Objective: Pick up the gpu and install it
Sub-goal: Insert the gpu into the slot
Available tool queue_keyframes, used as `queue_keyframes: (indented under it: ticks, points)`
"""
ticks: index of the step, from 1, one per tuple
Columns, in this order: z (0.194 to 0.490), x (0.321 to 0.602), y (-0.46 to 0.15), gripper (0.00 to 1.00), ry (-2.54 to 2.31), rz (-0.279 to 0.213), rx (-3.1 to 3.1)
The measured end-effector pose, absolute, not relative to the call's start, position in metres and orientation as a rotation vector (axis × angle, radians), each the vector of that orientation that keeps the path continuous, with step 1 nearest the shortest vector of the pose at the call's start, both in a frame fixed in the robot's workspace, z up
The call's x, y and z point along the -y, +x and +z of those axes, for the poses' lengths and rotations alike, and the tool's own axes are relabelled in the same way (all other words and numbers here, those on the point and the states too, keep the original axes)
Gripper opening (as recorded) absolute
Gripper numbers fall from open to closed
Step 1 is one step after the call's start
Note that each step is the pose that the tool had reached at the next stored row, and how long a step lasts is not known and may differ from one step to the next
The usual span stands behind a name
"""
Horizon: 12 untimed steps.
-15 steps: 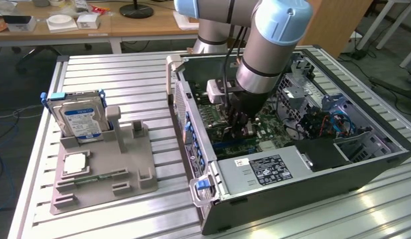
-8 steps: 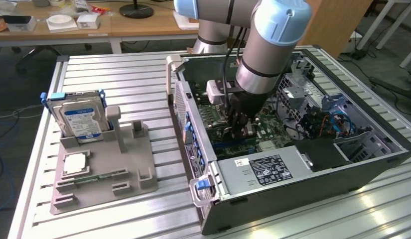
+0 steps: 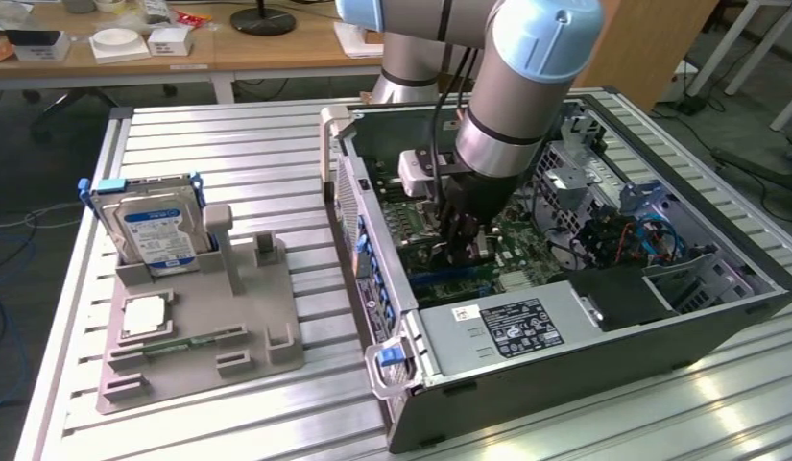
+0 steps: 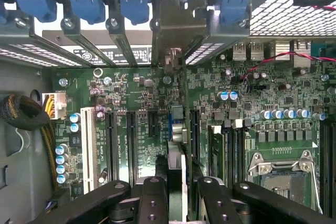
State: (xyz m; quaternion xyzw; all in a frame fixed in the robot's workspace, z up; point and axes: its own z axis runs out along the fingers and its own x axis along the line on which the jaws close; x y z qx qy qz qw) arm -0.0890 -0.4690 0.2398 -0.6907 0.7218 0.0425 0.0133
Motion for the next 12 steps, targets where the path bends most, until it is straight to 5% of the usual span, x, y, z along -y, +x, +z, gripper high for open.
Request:
queue_keyframes:
  ticks: [12]
  points:
    - [0.2399,0.4690,-0.0890,0.27,-2.152,0.132,-2.249]
